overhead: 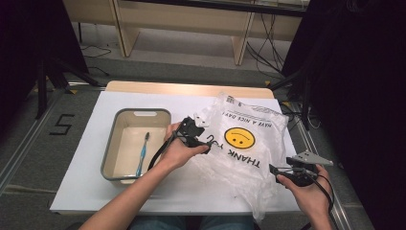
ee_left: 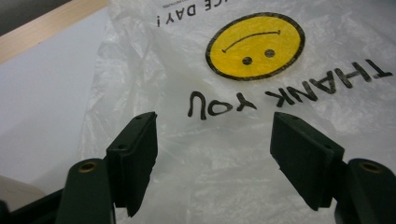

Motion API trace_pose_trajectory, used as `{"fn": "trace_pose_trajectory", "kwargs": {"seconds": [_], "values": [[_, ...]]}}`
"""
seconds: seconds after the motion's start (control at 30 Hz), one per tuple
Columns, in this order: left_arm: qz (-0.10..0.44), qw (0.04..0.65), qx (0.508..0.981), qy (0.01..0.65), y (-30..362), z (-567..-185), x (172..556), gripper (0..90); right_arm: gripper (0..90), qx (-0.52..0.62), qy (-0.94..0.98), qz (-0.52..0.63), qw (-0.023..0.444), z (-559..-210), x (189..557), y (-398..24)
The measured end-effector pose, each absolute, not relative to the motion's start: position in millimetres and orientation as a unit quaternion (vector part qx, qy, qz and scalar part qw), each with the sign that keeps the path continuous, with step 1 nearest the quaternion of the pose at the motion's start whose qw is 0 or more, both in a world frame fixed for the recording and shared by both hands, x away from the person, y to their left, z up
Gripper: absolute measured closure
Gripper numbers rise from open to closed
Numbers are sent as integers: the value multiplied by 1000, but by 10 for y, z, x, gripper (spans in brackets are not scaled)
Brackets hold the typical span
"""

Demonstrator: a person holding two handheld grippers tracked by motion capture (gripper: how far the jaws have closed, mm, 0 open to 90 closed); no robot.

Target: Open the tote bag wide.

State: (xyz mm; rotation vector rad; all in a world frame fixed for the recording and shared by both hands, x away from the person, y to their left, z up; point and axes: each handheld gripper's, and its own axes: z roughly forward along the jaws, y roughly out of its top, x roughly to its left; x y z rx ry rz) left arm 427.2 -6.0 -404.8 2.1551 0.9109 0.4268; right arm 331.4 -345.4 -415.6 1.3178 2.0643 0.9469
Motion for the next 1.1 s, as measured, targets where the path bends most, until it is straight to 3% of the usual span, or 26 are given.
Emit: {"fn": "trace_pose_trajectory", "kwargs": {"seconds": [0.3,1.1], "values": [[136,375,855,331,-39,-4121,4006,315,306,433,794,365,221,-4194,3366,-3196],[120,376,875,280,145,-4469,3438,306,306,384,826,363,197,-4152,3614,-2723]]}}
